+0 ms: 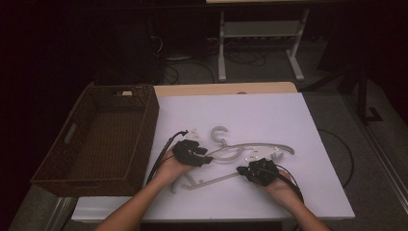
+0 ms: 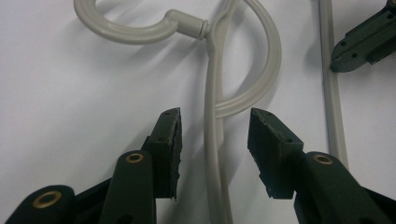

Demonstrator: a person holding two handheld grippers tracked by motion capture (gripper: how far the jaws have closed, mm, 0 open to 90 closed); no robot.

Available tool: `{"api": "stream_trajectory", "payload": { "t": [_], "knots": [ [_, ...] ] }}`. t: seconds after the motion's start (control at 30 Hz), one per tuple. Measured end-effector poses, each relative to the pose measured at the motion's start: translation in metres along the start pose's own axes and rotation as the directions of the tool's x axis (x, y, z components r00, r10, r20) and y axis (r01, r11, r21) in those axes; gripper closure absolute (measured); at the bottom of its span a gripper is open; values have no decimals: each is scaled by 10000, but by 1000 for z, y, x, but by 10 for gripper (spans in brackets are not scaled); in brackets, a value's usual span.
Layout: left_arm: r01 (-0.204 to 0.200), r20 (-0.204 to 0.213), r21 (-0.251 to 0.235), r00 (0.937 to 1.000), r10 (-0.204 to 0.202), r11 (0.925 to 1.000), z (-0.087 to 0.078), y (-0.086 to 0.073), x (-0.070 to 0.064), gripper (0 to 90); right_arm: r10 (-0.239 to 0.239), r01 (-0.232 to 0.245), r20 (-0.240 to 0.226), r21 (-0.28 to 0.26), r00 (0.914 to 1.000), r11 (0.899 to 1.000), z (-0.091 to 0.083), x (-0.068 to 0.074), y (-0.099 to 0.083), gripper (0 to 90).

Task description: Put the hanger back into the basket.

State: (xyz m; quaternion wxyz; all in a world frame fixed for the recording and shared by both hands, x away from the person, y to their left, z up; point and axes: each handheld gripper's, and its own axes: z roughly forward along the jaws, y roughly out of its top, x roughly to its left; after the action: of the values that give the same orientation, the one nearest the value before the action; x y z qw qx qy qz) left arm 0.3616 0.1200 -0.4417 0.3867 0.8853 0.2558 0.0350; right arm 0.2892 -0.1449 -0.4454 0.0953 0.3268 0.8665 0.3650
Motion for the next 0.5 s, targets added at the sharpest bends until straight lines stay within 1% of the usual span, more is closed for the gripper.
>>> {"api": "stream_trajectory", "payload": {
  "t": [0.13, 0.17, 0.23, 0.27, 0.33, 0.43, 0.5],
  "knots": [
    [7, 0, 100, 10000, -7, 9999, 3, 0, 1, 580, 5, -5, 13, 12, 10000, 10000, 0, 0, 0, 895],
    [-95, -46, 301, 9999, 97, 9995, 4, -1, 2, 592, 9, -9, 9, 22, 10000, 10000, 0, 0, 0, 895],
    [-24, -59, 204, 10000, 25, 9998, 5, 0, 1, 598, 10, -10, 10, 23, 10000, 10000, 0, 0, 0, 895],
    [-85, -107, 242, 9999, 88, 9997, 5, 0, 1, 618, 50, -50, 6, 31, 10000, 10000, 0, 0, 0, 895],
    [-144, -111, 282, 9998, 147, 9995, 5, 0, 1, 629, 72, -72, 11, 31, 10000, 10000, 0, 0, 0, 896],
    [-175, -58, 333, 9998, 177, 9993, 5, 0, 1, 687, 83, -83, 13, 32, 10000, 10000, 0, 0, -1, 896],
    [-223, -24, 373, 9997, 224, 9991, 5, 1, 0, 744, 89, -89, 17, 28, 10000, 10000, 0, 0, -1, 896]
  ]
}}
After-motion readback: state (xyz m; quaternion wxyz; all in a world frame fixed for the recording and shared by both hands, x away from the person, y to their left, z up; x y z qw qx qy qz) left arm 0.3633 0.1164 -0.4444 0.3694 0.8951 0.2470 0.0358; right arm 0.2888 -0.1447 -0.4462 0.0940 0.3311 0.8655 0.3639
